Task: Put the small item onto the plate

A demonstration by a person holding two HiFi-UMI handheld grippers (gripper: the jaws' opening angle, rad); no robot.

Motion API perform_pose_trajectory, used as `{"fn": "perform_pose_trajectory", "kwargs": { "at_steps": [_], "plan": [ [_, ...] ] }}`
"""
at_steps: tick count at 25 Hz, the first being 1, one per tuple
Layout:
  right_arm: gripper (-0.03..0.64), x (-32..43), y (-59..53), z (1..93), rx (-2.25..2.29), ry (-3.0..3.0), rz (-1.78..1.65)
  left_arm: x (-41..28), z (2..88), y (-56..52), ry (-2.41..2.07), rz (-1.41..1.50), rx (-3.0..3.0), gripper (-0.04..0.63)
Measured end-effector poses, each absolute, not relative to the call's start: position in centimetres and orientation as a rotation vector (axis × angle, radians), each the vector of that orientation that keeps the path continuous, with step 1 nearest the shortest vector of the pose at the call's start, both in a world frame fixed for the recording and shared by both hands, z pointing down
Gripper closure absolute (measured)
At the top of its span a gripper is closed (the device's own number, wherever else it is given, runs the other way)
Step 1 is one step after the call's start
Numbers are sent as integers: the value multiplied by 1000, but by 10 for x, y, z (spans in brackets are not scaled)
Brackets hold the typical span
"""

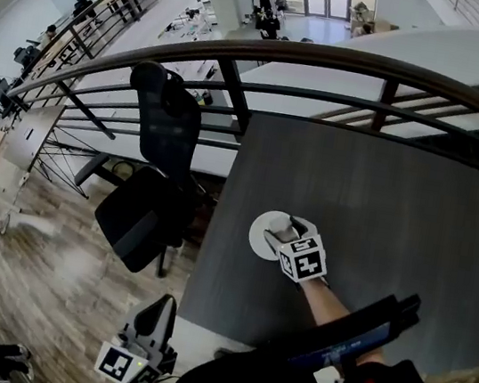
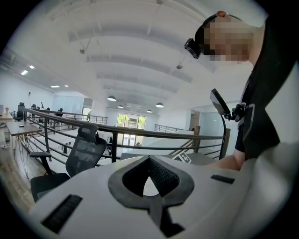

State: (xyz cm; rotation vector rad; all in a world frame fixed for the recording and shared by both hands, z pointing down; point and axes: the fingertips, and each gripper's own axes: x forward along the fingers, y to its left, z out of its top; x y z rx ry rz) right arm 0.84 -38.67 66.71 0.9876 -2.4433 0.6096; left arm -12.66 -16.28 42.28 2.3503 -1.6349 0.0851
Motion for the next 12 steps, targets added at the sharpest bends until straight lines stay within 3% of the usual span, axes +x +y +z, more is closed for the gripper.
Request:
{"fn": "perform_pose_trajectory", "kwargs": {
  "at_steps": [12],
  "plan": [
    [299,-9,-381,718,908,-2364,632,-149,438,-148,-1729,202,2260,592]
  ]
}}
